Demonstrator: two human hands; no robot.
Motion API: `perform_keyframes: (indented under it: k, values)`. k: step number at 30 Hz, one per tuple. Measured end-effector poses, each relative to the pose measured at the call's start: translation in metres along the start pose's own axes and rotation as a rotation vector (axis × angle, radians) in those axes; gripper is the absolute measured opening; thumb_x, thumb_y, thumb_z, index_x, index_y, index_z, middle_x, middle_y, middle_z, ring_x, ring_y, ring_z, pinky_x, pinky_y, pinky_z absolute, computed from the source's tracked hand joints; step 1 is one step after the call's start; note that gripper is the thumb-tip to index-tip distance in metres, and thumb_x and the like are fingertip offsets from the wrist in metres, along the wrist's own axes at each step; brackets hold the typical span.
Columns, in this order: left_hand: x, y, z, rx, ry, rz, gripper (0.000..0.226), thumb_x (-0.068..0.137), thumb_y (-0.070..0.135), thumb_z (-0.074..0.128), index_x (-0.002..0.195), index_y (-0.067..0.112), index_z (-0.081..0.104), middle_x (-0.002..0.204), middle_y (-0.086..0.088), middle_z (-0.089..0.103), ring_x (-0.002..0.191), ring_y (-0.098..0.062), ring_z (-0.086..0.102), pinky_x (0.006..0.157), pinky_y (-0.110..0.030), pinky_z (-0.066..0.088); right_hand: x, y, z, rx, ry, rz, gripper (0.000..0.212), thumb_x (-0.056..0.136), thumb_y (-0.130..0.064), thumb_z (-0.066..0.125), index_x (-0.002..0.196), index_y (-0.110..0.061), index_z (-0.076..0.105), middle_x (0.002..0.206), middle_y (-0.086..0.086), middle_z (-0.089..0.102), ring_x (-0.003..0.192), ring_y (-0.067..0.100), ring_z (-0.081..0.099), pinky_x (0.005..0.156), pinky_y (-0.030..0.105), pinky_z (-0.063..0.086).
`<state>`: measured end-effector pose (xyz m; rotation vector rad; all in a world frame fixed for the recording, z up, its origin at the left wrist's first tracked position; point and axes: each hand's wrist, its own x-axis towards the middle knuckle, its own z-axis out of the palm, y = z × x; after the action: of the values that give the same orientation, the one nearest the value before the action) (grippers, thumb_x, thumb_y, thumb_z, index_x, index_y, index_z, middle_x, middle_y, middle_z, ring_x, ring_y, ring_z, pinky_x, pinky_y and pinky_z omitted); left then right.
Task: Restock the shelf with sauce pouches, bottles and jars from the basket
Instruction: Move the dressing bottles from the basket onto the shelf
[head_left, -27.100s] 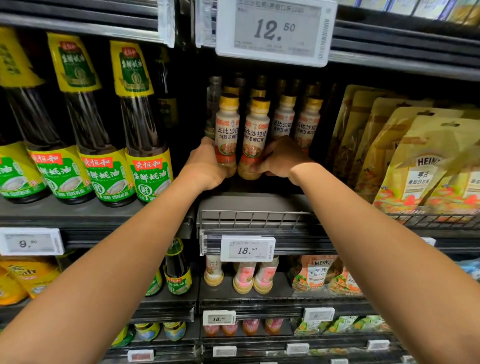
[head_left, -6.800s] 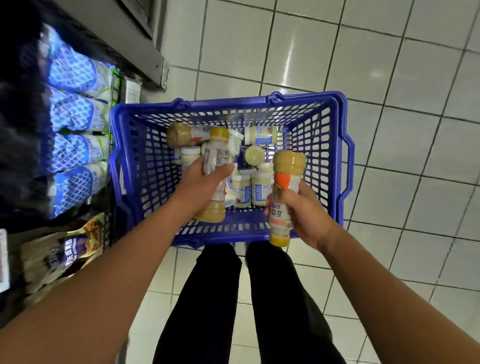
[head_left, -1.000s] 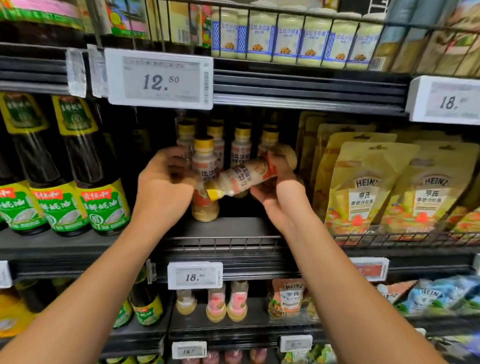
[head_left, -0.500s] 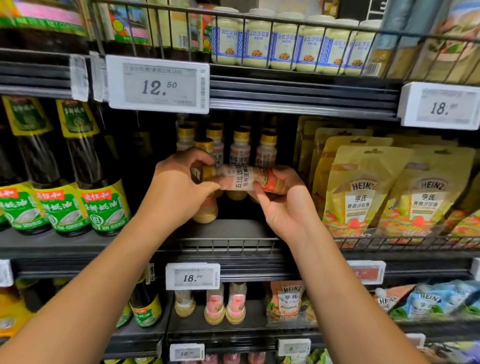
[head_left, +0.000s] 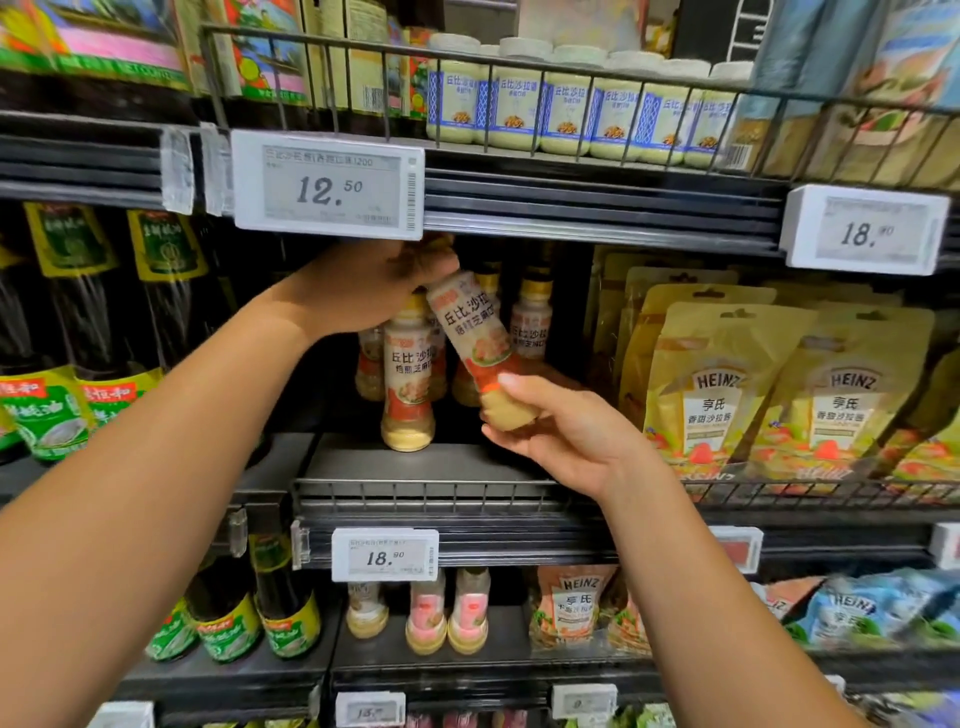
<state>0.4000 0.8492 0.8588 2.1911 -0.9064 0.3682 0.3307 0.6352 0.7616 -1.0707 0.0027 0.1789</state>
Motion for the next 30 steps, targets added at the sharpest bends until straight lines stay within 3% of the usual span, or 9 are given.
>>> perform_keyframes:
  k: [4, 7, 9, 13, 16, 18, 23, 26, 30]
  values:
    - [0.007, -0.001, 0.01, -0.194, 0.025, -0.062, 0.053, 0.08, 0.044, 0.066, 0.123, 0.013, 0.064, 0.116, 0.002, 0.07, 0.096, 0.005, 0.065, 0.086, -0.009, 0.049, 0.005, 0.005, 0.008, -0.53, 0.055, -0.089, 0.058, 0.072, -0.016, 0.088, 0.124, -0.014, 0.063, 0.107, 0.006, 0.077, 0.099, 0.019, 0.074, 0.088, 0.035, 0.059]
    - [0.007, -0.007, 0.018, -0.315, -0.015, -0.024, 0.039, 0.088, 0.008, 0.07, 0.125, 0.007, 0.059, 0.119, 0.003, 0.066, 0.108, 0.003, 0.063, 0.096, -0.019, 0.05, 0.008, 0.006, 0.009, -0.792, 0.102, -0.113, 0.055, 0.067, -0.03, 0.091, 0.116, -0.022, 0.069, 0.105, -0.003, 0.077, 0.099, 0.013, 0.072, 0.093, 0.033, 0.056]
    - [0.0, -0.01, 0.02, -0.285, 0.003, 0.036, 0.038, 0.089, 0.003, 0.069, 0.124, 0.014, 0.058, 0.125, 0.009, 0.062, 0.119, 0.002, 0.057, 0.108, -0.026, 0.044, 0.009, 0.008, 0.011, -0.95, 0.126, -0.075, 0.055, 0.063, -0.038, 0.092, 0.111, -0.02, 0.072, 0.103, -0.004, 0.076, 0.098, 0.014, 0.071, 0.095, 0.035, 0.055]
    - [-0.019, -0.012, 0.018, -0.546, 0.385, 0.122, 0.05, 0.078, 0.008, 0.073, 0.118, 0.032, 0.053, 0.113, 0.029, 0.066, 0.117, 0.005, 0.058, 0.101, -0.018, 0.045, 0.014, 0.014, 0.013, -1.121, 0.195, -0.017, 0.066, 0.063, -0.048, 0.09, 0.113, -0.011, 0.07, 0.109, 0.003, 0.072, 0.102, 0.02, 0.068, 0.098, 0.042, 0.053]
    - [-0.035, -0.023, 0.019, -0.582, 0.574, -0.028, 0.052, 0.078, -0.002, 0.077, 0.111, 0.028, 0.05, 0.095, 0.011, 0.066, 0.091, -0.002, 0.066, 0.083, -0.019, 0.053, 0.015, 0.012, 0.014, -1.166, 0.222, 0.004, 0.064, 0.063, -0.052, 0.09, 0.107, -0.009, 0.073, 0.105, 0.004, 0.074, 0.098, 0.021, 0.068, 0.095, 0.042, 0.055]
    - [-0.05, -0.034, 0.028, -0.534, 0.42, -0.199, 0.058, 0.075, -0.001, 0.081, 0.117, 0.019, 0.047, 0.092, 0.001, 0.061, 0.083, -0.008, 0.064, 0.073, -0.017, 0.053, 0.015, 0.01, 0.016, -1.205, 0.242, 0.009, 0.067, 0.062, -0.054, 0.089, 0.107, -0.008, 0.072, 0.104, 0.004, 0.073, 0.096, 0.021, 0.068, 0.094, 0.042, 0.056]
    - [-0.074, -0.057, 0.049, -0.091, -0.167, -0.493, 0.09, 0.056, 0.051, 0.091, 0.132, 0.028, 0.05, 0.106, 0.012, 0.064, 0.092, -0.005, 0.063, 0.076, -0.018, 0.049, 0.02, 0.012, 0.027, -1.345, 0.239, -0.01, 0.074, 0.062, -0.052, 0.09, 0.117, -0.008, 0.066, 0.111, 0.008, 0.071, 0.101, 0.025, 0.067, 0.095, 0.042, 0.055]
    - [-0.072, -0.066, 0.058, 0.014, -0.149, -0.529, 0.096, 0.057, 0.056, 0.09, 0.139, 0.025, 0.05, 0.128, 0.002, 0.065, 0.113, -0.018, 0.062, 0.095, -0.031, 0.05, 0.025, 0.014, 0.033, -1.361, 0.217, 0.019, 0.077, 0.063, -0.052, 0.089, 0.121, -0.008, 0.064, 0.116, 0.01, 0.071, 0.105, 0.027, 0.067, 0.097, 0.042, 0.054]
    - [-0.073, -0.076, 0.062, -0.053, -0.045, -0.539, 0.081, 0.058, 0.046, 0.093, 0.127, 0.026, 0.056, 0.109, 0.009, 0.069, 0.095, -0.007, 0.065, 0.079, -0.019, 0.049, 0.029, 0.012, 0.039, -1.379, 0.212, 0.078, 0.086, 0.067, -0.054, 0.086, 0.134, -0.009, 0.057, 0.129, 0.01, 0.065, 0.115, 0.029, 0.062, 0.102, 0.041, 0.05]
